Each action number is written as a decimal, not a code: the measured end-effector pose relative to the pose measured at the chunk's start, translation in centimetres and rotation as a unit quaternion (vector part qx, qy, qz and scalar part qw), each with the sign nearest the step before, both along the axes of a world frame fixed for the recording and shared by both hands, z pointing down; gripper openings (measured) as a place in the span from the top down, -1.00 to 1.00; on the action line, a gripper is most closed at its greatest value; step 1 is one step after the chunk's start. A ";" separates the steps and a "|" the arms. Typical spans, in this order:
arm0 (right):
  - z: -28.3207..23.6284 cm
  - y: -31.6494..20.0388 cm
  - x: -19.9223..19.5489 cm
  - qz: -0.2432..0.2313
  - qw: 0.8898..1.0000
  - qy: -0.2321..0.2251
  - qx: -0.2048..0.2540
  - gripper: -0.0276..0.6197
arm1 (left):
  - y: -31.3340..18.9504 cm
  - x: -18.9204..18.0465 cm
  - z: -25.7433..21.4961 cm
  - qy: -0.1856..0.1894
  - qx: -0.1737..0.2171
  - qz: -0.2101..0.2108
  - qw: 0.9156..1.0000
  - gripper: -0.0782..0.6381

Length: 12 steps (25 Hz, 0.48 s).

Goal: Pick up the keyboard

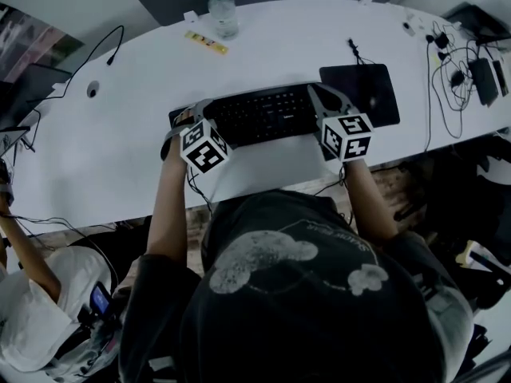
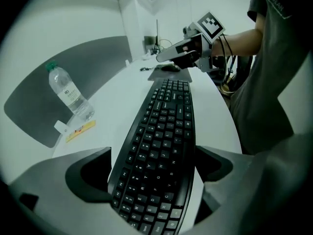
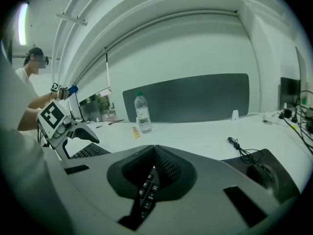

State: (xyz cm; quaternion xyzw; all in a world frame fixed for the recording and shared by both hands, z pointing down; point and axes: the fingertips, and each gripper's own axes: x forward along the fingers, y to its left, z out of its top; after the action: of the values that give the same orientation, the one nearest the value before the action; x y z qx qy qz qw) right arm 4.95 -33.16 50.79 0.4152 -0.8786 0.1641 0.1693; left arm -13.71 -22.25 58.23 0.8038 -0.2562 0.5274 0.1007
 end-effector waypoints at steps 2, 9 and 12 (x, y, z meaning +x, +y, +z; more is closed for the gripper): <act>0.3 -0.5 -0.1 0.005 1.000 0.001 -0.002 0.94 | -0.1 -0.4 0.6 -0.009 -0.021 0.015 1.000 -0.66; 0.7 -1.9 -0.7 0.011 1.000 0.007 -0.010 0.94 | -0.4 -2.1 2.2 -0.031 -0.089 0.041 0.995 -0.73; 0.9 -2.3 -0.9 0.012 1.000 0.009 -0.012 0.94 | -0.2 -2.3 3.1 -0.035 -0.118 0.052 0.991 -0.77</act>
State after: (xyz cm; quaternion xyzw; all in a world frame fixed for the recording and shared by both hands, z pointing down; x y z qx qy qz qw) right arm 4.01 -35.43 51.66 0.4253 -0.8699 0.1733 0.1801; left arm -15.97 -22.48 61.31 0.7794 -0.1538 0.5864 0.1583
